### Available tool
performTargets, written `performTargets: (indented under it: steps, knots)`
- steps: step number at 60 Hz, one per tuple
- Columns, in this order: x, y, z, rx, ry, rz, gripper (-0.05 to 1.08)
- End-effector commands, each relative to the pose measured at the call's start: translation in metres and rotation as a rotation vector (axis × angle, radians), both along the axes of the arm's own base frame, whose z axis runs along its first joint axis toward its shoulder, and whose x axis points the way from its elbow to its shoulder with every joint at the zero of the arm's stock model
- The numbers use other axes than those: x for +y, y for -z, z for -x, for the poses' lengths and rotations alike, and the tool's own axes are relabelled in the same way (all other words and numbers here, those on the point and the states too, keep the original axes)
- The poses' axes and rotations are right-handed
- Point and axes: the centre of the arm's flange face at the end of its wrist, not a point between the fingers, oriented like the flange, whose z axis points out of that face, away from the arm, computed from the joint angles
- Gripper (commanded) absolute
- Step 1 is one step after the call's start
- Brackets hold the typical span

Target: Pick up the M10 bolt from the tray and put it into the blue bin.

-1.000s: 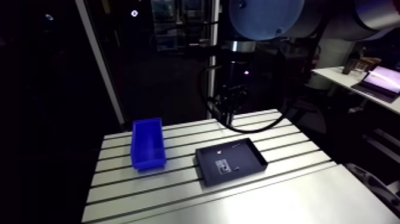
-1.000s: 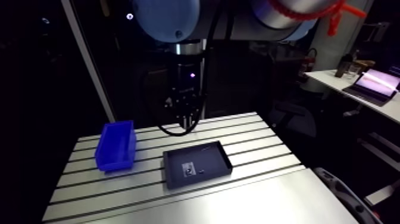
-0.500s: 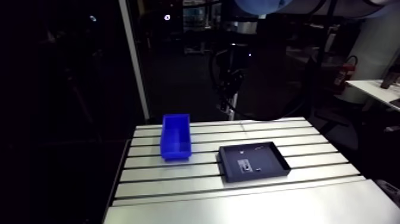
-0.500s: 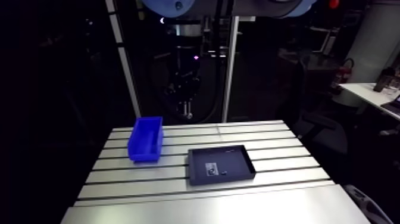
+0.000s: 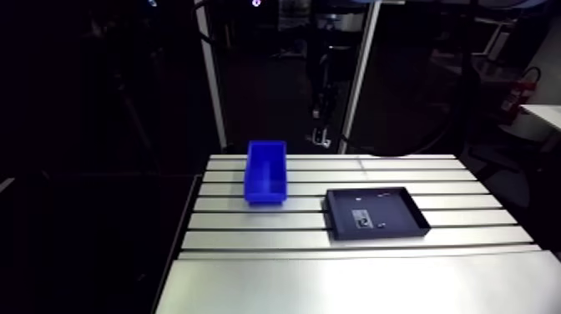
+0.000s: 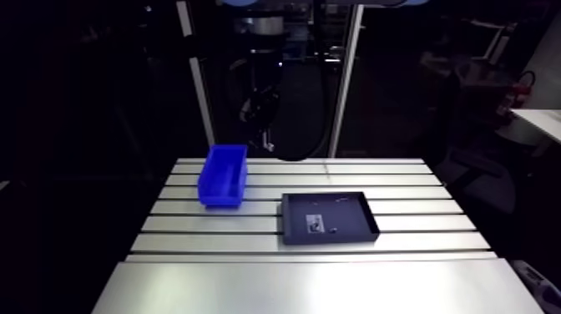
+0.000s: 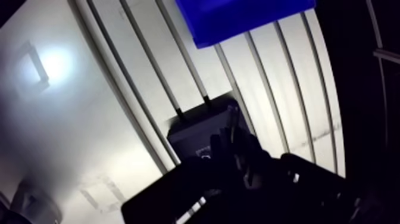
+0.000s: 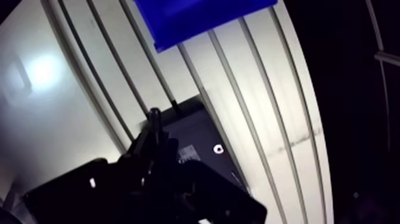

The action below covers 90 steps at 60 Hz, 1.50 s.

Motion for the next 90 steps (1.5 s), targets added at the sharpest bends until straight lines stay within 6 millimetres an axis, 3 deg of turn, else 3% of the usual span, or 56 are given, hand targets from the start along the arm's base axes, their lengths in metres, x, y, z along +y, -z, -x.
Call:
performTargets:
  steps: [1,32,59,90]
  knots:
    - [-0.02,0.008,0.011,-0.005,-0.095,-0.027,1.05]
    - [-0.061,0.043,0.057,-0.017,-0.17,-0.032,1.05]
    - [-0.104,0.063,0.074,-0.021,-0.222,-0.036,1.05]
    - [-0.117,0.111,0.095,-0.052,-0.235,-0.063,1.04]
